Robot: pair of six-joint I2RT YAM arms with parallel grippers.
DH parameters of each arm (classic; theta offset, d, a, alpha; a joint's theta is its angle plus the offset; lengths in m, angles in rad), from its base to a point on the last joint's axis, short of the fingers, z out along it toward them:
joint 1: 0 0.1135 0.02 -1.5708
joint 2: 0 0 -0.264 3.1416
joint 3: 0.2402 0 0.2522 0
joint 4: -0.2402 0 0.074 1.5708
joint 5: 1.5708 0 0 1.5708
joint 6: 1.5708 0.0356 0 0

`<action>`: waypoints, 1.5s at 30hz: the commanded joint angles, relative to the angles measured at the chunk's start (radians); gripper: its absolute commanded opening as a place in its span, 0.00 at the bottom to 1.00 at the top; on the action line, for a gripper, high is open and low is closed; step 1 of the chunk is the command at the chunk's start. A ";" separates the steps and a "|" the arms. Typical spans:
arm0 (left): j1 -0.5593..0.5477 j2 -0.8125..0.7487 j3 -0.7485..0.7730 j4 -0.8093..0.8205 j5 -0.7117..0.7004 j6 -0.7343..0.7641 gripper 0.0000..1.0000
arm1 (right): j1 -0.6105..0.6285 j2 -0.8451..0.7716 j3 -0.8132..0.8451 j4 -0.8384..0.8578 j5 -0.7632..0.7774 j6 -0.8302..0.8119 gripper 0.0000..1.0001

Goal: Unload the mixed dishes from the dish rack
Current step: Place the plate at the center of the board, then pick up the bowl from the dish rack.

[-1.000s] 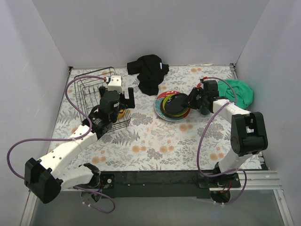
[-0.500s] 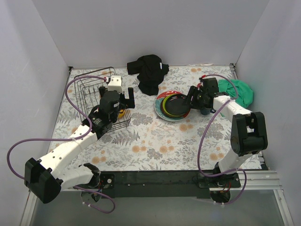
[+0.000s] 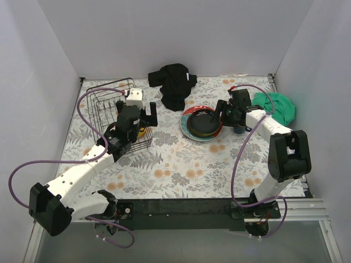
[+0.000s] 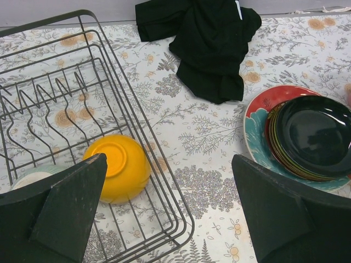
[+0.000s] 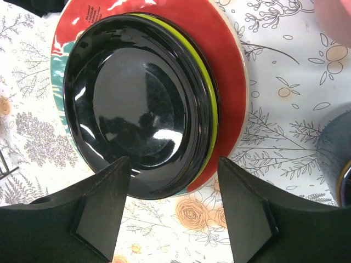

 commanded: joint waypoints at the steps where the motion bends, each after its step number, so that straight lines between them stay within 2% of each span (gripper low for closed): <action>1: 0.006 0.011 -0.001 -0.001 -0.004 0.008 0.98 | 0.010 -0.030 0.027 -0.006 0.013 -0.017 0.73; 5: 0.021 0.034 0.008 -0.021 0.003 -0.014 0.98 | 0.024 -0.099 0.004 -0.006 0.028 -0.031 0.74; 12: 0.118 0.089 0.031 -0.070 0.028 -0.064 0.98 | 0.054 -0.267 -0.099 -0.004 0.057 -0.069 0.77; 26: 0.194 0.153 -0.016 -0.209 -0.173 -0.015 0.98 | 0.068 -0.577 -0.336 0.109 -0.009 -0.117 0.86; 37: 0.236 0.169 -0.082 -0.238 -0.193 0.126 0.98 | 0.068 -0.681 -0.467 0.216 -0.078 -0.117 0.92; 45: 0.236 0.254 -0.041 -0.284 -0.248 0.258 0.98 | 0.067 -0.722 -0.518 0.264 -0.111 -0.114 0.92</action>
